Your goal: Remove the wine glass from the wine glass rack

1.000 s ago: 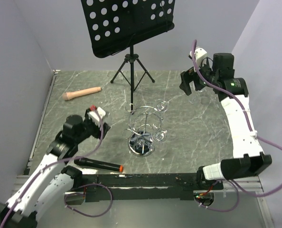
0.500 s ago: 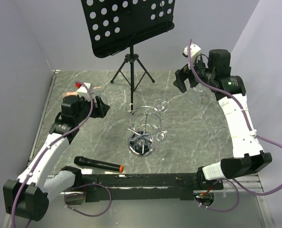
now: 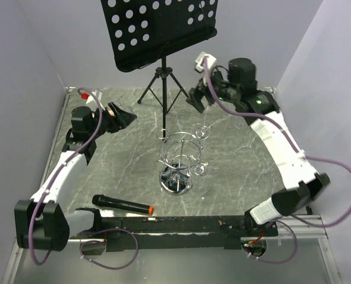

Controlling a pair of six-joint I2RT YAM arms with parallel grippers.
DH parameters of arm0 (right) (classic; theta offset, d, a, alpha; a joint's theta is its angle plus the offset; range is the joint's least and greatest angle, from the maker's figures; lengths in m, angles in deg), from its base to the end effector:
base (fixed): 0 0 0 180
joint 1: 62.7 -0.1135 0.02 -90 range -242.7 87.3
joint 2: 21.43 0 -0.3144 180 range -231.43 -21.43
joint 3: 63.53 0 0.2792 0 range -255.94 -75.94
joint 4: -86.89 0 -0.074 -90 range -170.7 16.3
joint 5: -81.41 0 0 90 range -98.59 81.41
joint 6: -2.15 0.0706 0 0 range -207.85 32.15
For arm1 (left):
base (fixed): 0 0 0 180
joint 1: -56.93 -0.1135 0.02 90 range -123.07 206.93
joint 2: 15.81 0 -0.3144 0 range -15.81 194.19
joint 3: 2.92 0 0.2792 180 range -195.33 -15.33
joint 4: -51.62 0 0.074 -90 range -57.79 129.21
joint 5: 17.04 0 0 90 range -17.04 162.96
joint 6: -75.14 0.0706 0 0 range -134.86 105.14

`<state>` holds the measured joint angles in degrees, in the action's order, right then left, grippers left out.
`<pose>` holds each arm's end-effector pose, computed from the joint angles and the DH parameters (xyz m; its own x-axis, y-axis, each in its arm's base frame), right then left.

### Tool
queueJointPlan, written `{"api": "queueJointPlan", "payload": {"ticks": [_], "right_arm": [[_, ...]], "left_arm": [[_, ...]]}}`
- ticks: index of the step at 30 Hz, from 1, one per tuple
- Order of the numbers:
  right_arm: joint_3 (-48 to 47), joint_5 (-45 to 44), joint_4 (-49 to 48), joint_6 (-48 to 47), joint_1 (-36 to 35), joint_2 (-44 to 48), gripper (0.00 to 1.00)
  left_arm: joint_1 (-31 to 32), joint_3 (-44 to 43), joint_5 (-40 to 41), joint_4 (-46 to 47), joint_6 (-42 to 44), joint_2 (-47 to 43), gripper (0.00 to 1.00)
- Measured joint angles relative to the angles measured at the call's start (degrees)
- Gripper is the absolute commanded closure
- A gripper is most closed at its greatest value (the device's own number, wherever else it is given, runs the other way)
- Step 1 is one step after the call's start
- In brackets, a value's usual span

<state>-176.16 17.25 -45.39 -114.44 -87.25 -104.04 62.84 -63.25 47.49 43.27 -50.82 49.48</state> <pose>0.3077 0.1744 0.5232 0.0891 -0.4022 -0.9112 -0.7959 0.5212 -0.3079 0.2960 -0.0612 0.3433 -0.4844 -0.4828 -0.7295 0.2777 0.7059 -0.6516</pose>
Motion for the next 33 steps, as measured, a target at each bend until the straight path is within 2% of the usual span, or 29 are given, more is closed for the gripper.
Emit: {"api": "queueJointPlan", "payload": {"ticks": [4,7,14,23,33], "right_arm": [[-2.19,-2.49,-2.38,0.81,-4.11,-5.38,0.07],[-3.23,-4.33,-3.48,1.01,-8.61,-8.41,0.07],[-4.55,-10.99,-7.21,1.18,-17.4,-13.22,0.11],[-4.81,-16.83,-10.14,-0.59,-23.28,-15.43,0.18],[-9.46,-17.9,-11.8,-0.94,-26.25,-21.84,0.27]], "left_arm": [[-2.56,-0.04,-5.99,4.74,-9.81,4.44,0.99],[-4.52,-0.04,-10.23,8.94,-20.2,7.67,0.99],[-9.05,-0.04,-13.49,10.88,-37.55,9.62,0.99],[-8.94,0.09,-15.28,10.58,-48.46,9.29,0.99],[-8.96,3.63,-15.67,6.51,-53.75,5.64,0.99]]}}
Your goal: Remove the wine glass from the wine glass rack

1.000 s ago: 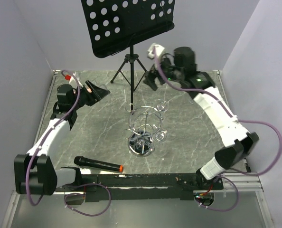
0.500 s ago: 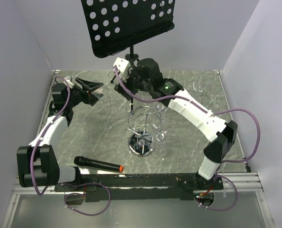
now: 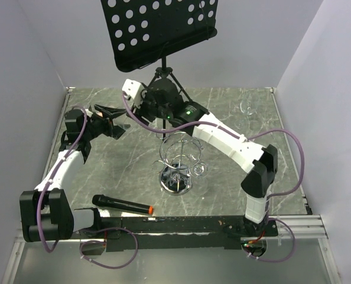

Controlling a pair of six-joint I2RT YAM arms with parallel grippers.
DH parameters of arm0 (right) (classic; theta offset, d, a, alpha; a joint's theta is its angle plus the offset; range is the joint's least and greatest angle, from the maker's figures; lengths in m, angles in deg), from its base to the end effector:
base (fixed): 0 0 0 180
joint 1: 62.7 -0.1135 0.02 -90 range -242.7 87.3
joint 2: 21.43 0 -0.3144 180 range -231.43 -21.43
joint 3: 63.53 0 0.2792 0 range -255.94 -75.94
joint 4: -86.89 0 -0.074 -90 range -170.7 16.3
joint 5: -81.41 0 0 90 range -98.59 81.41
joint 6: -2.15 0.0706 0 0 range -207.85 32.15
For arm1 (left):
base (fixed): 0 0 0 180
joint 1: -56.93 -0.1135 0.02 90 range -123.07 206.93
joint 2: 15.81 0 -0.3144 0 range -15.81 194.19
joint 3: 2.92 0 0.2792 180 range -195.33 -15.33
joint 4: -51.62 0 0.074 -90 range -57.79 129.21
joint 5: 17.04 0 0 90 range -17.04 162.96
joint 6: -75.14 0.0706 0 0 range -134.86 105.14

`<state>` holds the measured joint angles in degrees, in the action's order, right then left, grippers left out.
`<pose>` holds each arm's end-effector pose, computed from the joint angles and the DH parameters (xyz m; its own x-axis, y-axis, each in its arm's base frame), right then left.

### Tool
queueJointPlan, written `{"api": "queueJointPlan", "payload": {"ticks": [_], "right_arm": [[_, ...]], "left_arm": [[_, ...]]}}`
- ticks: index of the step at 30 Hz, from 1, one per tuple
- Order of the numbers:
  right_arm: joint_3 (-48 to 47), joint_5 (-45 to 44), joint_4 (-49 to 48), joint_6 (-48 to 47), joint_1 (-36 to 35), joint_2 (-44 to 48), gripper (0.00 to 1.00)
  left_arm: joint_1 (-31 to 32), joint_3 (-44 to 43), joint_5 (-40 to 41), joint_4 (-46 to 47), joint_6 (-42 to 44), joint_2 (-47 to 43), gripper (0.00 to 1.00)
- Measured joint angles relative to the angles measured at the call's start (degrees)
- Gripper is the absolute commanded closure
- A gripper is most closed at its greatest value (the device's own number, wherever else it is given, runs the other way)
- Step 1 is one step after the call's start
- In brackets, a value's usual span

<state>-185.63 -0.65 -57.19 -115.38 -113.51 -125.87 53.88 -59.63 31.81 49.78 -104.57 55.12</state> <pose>0.3091 0.3946 0.4576 0.2175 -0.4576 -0.8621 -0.8457 0.3526 -0.4006 0.3122 -0.0299 0.3069 -0.5928 -0.7856 0.1772 -0.2733 -0.0107 -0.9619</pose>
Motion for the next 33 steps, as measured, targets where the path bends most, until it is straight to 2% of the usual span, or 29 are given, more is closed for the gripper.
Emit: {"api": "queueJointPlan", "payload": {"ticks": [12,33], "right_arm": [[-1.86,-1.79,-0.61,-0.24,-1.09,-5.27,0.34],[-4.74,-2.38,-1.68,-0.46,-1.18,-9.4,0.48]], "left_arm": [[-0.31,-1.16,-0.22,-4.48,-1.18,-0.96,0.99],[-0.63,-2.34,-1.31,-5.68,-1.73,-1.57,0.99]]}}
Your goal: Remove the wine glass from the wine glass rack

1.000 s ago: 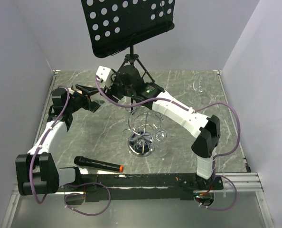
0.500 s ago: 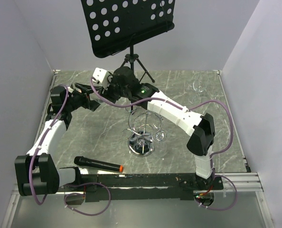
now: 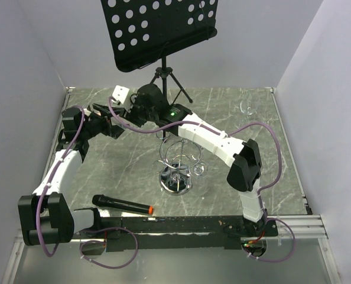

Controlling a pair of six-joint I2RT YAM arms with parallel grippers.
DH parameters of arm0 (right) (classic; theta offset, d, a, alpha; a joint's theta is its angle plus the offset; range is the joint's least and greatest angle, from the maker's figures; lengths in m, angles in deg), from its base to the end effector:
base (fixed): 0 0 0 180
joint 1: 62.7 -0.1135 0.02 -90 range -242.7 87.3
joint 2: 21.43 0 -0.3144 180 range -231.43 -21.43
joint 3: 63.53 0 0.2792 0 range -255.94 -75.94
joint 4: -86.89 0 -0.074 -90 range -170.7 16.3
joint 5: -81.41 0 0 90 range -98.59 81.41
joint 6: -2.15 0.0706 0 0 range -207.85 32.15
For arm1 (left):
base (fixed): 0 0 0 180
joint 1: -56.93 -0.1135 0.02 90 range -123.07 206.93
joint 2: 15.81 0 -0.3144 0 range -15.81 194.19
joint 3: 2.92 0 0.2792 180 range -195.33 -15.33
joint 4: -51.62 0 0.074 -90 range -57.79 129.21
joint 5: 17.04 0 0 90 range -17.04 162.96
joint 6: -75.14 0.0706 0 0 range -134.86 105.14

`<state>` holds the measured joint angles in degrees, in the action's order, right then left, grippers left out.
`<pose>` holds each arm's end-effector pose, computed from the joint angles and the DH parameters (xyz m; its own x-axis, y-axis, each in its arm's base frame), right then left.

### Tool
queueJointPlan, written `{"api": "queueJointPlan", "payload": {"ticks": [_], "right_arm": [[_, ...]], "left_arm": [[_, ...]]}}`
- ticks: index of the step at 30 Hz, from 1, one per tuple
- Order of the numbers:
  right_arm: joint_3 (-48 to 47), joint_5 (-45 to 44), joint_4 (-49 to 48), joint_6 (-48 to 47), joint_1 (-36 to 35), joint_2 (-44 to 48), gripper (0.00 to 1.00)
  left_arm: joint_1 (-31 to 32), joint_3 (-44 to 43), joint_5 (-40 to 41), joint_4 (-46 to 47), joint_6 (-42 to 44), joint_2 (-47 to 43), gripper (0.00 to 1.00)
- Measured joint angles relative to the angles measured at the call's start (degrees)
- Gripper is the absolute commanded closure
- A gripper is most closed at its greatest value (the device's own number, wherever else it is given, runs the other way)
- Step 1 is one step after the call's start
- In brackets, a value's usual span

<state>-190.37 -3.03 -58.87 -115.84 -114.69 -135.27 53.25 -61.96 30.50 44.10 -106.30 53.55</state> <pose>0.3355 0.4404 0.4116 0.1971 -0.5063 -0.8395 -0.8463 0.3444 -0.4064 0.3063 -0.0281 0.3191 -0.5861 -0.7767 0.2307 -0.3206 -0.0392 -0.9464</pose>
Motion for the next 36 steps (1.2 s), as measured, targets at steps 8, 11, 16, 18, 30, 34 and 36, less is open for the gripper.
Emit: {"api": "queueJointPlan", "payload": {"ticks": [8,11,16,18,30,34,36], "right_arm": [[-0.07,0.57,0.04,-0.2,-0.2,-0.76,0.76],[-0.15,0.02,-0.22,-0.26,-0.42,-0.76,0.95],[-0.33,0.09,-0.24,0.13,-0.46,-0.76,1.0],[-0.33,-0.42,-0.44,-0.02,-0.55,-0.76,1.0],[-0.96,-3.17,-0.02,0.02,0.7,-0.79,1.0],[-0.96,-2.82,0.31,0.0,1.2,-0.79,1.0],[-0.96,-2.51,0.46,0.0,1.29,-0.79,1.0]], "left_arm": [[-0.02,0.0,-0.13,0.13,-1.05,-0.9,0.99],[-0.26,0.04,-0.11,-0.07,-1.92,-1.11,0.89],[-0.33,0.17,0.76,-1.22,-2.6,-1.86,0.01],[-0.42,0.7,1.38,-1.4,-2.32,-2.27,0.0],[-2.8,3.02,3.37,-3.26,-0.76,-3.56,0.0],[-3.28,3.04,3.56,-2.91,-0.79,-3.63,0.0],[-3.48,3.04,3.72,-2.91,-0.76,-3.63,0.0]]}}
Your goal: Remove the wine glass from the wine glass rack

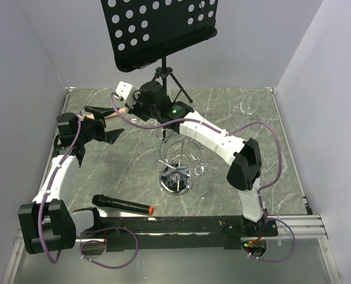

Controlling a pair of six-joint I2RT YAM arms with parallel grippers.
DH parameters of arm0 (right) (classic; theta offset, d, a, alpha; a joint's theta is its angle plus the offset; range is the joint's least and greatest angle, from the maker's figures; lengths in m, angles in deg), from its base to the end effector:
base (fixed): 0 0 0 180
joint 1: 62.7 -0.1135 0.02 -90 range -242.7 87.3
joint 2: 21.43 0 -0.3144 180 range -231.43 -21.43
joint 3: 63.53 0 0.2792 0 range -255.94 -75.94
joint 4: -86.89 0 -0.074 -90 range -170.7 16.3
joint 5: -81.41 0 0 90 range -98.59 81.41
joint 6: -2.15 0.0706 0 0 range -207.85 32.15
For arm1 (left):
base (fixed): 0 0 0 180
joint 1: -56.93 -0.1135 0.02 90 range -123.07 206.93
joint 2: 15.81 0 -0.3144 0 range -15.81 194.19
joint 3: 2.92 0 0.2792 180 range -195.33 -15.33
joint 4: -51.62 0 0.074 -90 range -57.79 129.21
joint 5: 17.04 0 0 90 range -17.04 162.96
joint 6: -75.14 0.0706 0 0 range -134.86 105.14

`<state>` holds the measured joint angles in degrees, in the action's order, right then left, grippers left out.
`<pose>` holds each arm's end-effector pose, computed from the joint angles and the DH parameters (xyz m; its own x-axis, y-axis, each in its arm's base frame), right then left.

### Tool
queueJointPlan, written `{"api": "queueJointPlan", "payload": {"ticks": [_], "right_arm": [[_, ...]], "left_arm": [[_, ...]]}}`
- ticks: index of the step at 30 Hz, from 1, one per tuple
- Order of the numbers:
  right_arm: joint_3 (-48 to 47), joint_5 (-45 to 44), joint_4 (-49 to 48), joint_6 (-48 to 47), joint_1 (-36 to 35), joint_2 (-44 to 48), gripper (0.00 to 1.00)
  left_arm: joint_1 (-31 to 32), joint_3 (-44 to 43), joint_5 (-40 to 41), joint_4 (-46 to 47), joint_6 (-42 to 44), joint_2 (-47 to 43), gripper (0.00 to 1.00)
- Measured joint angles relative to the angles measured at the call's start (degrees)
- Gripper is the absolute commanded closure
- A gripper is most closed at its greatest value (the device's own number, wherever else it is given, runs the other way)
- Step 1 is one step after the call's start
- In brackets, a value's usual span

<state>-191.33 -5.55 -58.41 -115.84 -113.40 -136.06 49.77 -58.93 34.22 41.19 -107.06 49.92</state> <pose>0.3501 0.4336 0.4099 0.1721 -0.5297 -0.8306 -0.8190 0.3915 -0.4194 0.2904 -0.0080 0.3085 -0.4722 -0.8449 0.2514 -0.3602 -0.0754 -0.9298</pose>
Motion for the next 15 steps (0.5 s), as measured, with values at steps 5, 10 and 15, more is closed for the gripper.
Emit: {"api": "queueJointPlan", "payload": {"ticks": [5,10,15], "right_arm": [[0.0,1.11,0.98,-0.04,0.17,0.0,1.0],[0.0,1.73,1.75,-0.26,0.5,0.0,1.0],[0.0,3.15,2.8,-0.42,1.6,0.0,1.0]], "left_arm": [[-0.42,0.33,0.24,-0.13,0.0,-0.02,0.0],[-0.98,1.22,0.66,-0.57,0.22,-0.04,0.0],[-1.44,1.62,1.16,-1.01,0.98,-0.04,0.0]]}}
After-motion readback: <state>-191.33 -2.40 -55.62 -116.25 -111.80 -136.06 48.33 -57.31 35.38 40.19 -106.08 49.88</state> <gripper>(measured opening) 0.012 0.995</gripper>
